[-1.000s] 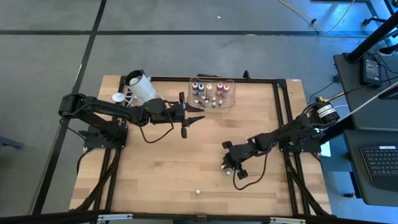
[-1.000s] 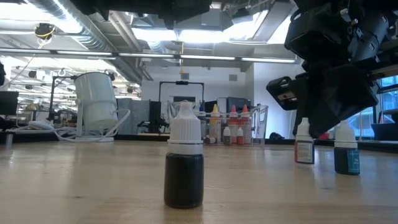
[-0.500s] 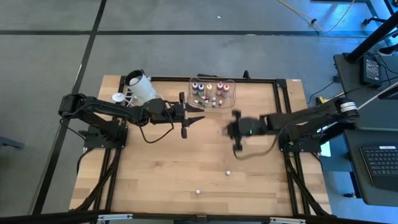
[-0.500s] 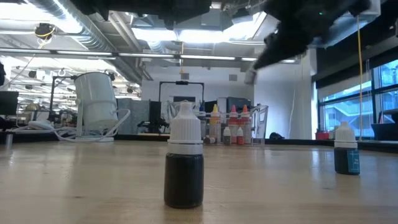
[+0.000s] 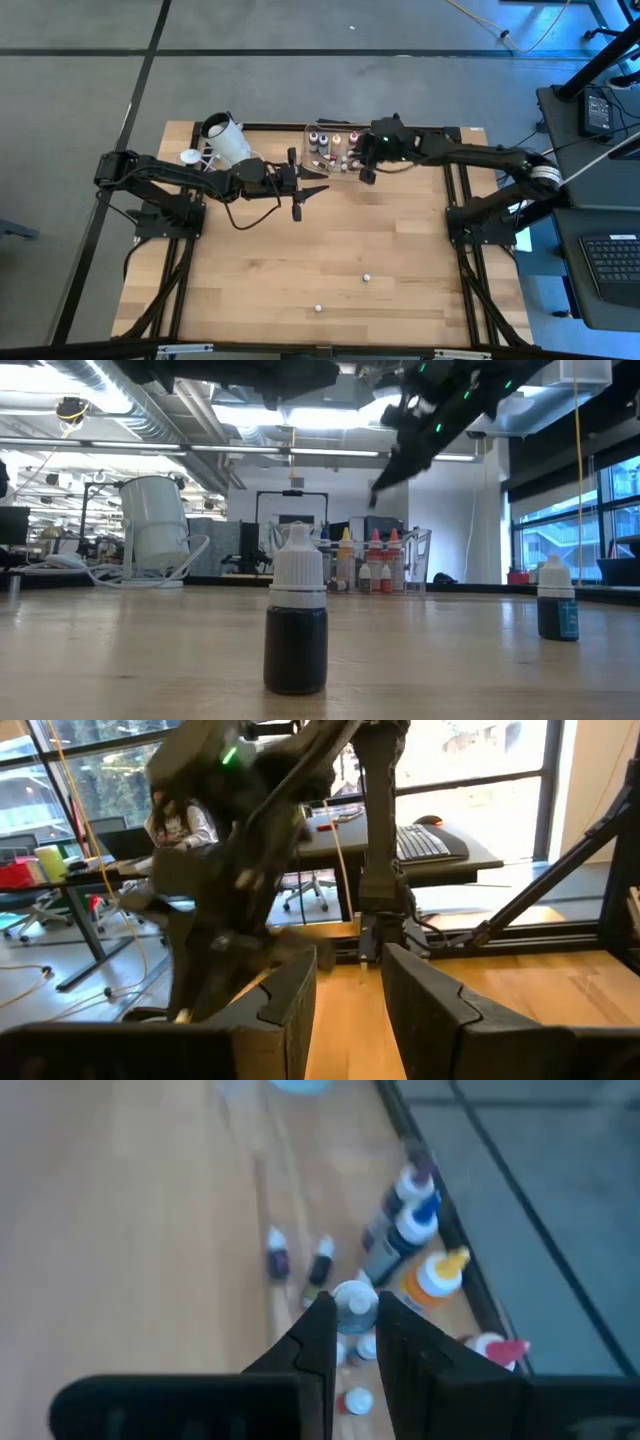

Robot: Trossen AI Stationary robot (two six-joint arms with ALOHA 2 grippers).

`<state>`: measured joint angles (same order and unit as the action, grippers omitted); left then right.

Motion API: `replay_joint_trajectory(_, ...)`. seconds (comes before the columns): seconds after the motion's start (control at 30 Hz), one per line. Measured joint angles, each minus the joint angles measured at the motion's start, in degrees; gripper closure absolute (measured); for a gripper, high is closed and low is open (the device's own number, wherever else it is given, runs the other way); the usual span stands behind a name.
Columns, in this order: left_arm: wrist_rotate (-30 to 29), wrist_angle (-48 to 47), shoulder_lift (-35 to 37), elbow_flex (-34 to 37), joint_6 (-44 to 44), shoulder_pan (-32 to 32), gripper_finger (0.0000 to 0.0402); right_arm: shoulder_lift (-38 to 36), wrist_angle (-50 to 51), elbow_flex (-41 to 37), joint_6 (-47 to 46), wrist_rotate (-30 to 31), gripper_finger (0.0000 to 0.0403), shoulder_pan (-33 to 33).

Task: Pick & Place food coloring
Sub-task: Put the top small red food coloring bottle into the transparent container

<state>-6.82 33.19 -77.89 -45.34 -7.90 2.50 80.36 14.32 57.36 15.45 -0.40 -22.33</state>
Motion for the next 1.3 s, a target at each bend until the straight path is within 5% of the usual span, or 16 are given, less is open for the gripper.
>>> replay_joint_trajectory(0.47,-1.5,-0.2,0.0,0.0,-1.0,0.0,0.0289,14.5,-4.6,-0.1,-0.3,-0.8,0.0339,-7.3)
replay_joint_trajectory(1.3,-1.5,-0.3,0.0,0.0,-0.9,0.0,0.0287,19.3,-4.8,-0.1,0.0,-0.8,0.0337,-7.8)
